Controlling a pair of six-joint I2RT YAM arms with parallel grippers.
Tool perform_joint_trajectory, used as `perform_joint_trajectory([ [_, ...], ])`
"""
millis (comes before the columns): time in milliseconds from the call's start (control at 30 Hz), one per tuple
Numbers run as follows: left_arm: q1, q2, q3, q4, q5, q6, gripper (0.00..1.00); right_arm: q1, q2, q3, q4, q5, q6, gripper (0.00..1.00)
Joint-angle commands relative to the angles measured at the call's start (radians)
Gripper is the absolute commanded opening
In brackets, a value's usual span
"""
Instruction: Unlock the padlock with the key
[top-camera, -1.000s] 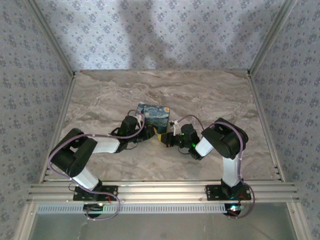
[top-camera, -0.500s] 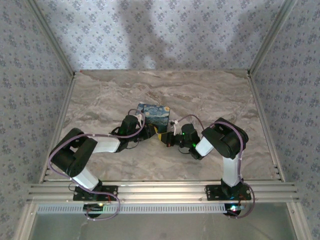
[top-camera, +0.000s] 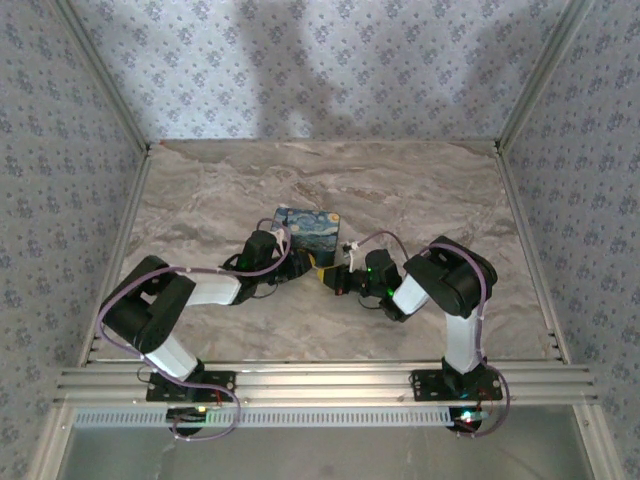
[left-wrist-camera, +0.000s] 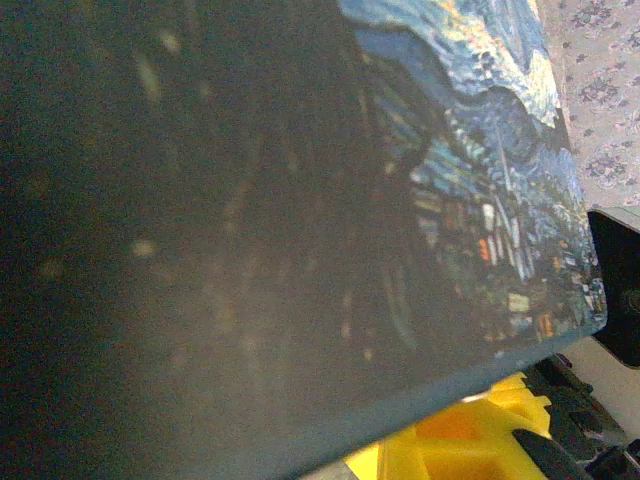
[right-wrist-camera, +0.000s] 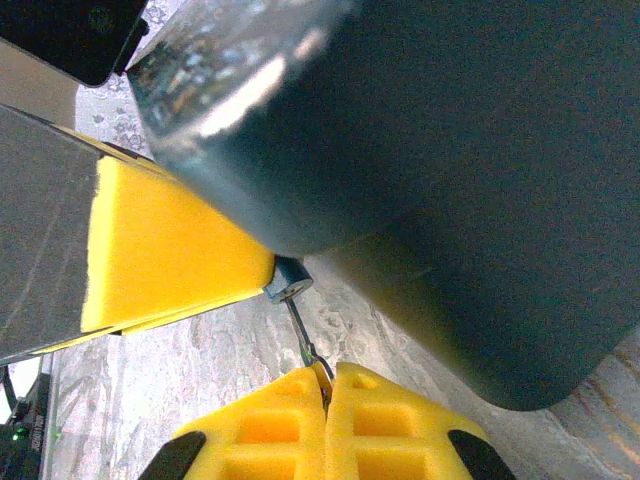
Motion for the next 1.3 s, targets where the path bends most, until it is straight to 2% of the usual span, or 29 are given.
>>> perform_joint_trajectory([
  [0,-0.009,0.000,0.027,0.020,0.011,0.000,0.21,-0.004,-0.001,0.009,0.033,-0.013,-0.001,0.01],
  [600,-0.014,0.005,0.031,0.020,0.015,-0.002,0.21,-0.004,0.011,0.044,0.024,-0.013,-0.002,0.01],
  [1267,-0.015,0.002,0.031,0.010,0.012,-0.002,0.21,-0.016,-0.036,-0.005,0.041,0.000,-0.003,0.01],
])
